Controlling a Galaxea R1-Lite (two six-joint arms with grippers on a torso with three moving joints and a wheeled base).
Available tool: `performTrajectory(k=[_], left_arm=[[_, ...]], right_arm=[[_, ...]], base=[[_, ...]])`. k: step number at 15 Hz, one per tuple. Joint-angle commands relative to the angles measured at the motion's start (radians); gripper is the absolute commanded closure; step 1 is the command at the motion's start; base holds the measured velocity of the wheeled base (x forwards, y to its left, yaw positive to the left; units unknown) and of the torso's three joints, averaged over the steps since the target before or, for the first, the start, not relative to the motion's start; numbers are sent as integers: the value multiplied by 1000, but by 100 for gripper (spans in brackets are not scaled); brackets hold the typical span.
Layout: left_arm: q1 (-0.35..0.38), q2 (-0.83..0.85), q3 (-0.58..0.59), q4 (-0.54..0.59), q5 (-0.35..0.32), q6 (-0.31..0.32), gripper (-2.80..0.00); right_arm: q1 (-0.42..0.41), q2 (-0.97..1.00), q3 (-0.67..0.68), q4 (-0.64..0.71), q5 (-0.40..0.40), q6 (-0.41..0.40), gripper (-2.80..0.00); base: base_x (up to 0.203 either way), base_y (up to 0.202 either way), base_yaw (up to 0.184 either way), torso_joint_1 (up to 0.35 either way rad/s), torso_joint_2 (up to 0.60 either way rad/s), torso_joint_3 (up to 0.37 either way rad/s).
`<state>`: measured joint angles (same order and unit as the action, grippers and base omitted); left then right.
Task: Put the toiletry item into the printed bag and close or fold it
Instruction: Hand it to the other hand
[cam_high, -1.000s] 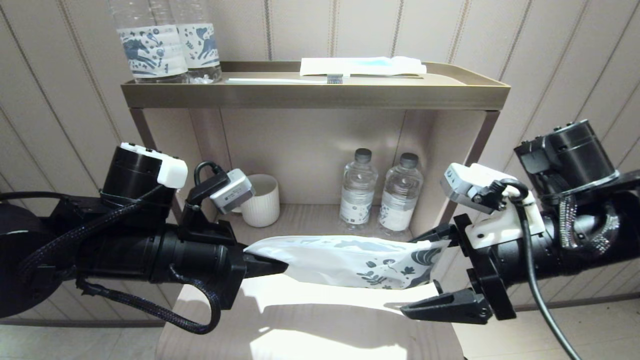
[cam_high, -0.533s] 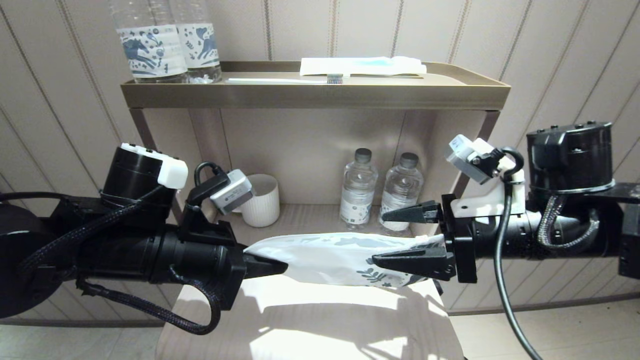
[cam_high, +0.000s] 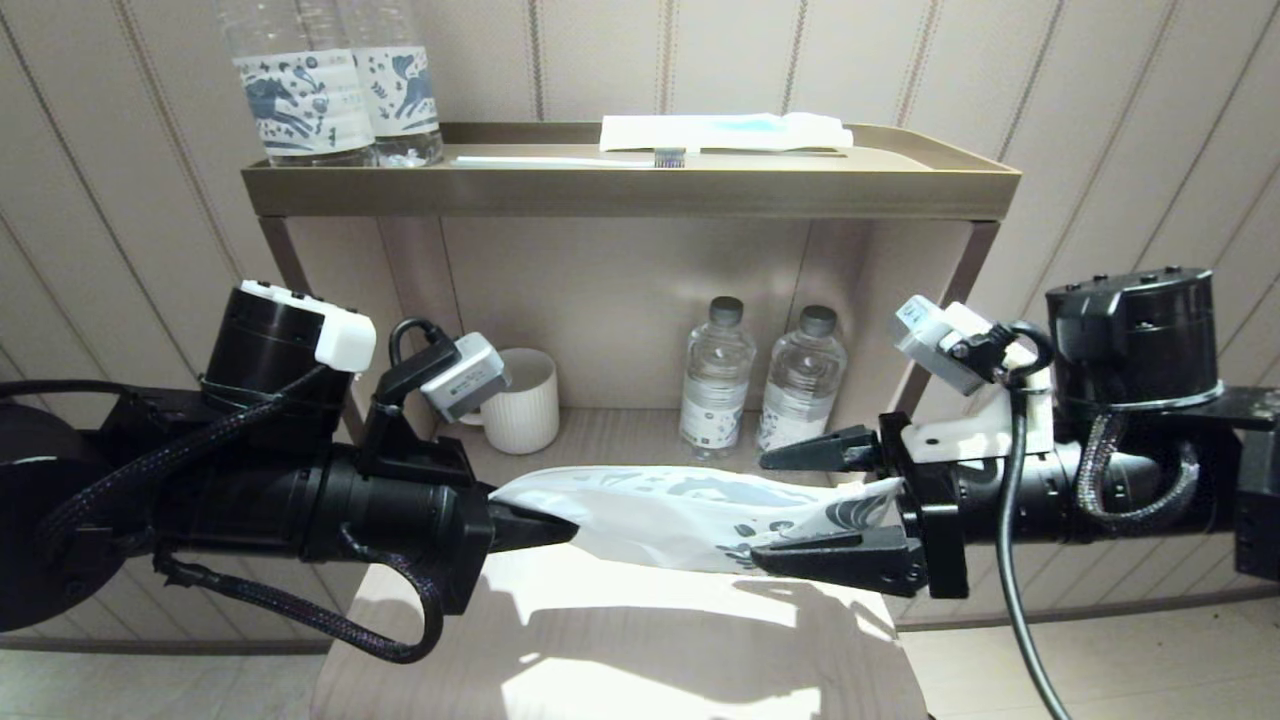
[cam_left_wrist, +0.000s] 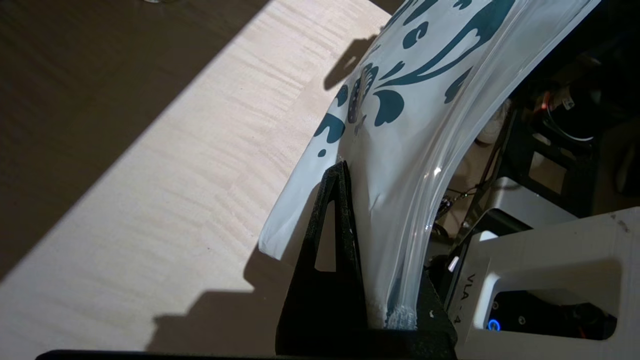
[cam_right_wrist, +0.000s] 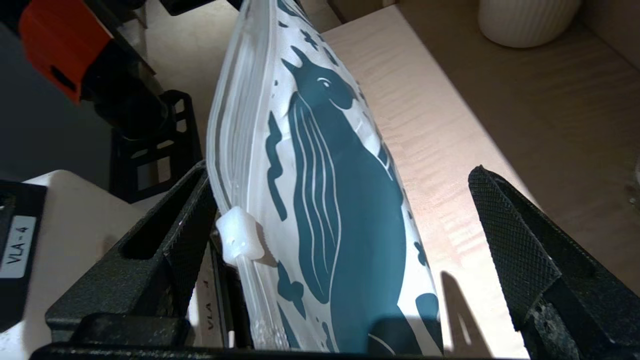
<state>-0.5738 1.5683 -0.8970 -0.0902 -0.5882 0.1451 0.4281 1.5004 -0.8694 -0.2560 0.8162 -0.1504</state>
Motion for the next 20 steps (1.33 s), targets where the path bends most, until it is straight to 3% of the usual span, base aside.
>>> performTrajectory(k=[1,4,8,20], left_arm=[[0,10,-6,0,-16,-1,0],[31,33,-41,28,-87,-35,0],[95,33,-115,166,-213,-38,0],[82,46,-91,170,-246,-19,0]], right_arm=[[-5,-3,-2,-2,23,0,-280],[-5,0,7,-1,26,-3,-280],[-3,3,4,0,26,-3,-280],[6,33,-68,0,27,0,-280]], base=[[0,0,0,0,0,0],[0,0,0,0,0,0],[0,0,0,0,0,0],[0,0,0,0,0,0]])
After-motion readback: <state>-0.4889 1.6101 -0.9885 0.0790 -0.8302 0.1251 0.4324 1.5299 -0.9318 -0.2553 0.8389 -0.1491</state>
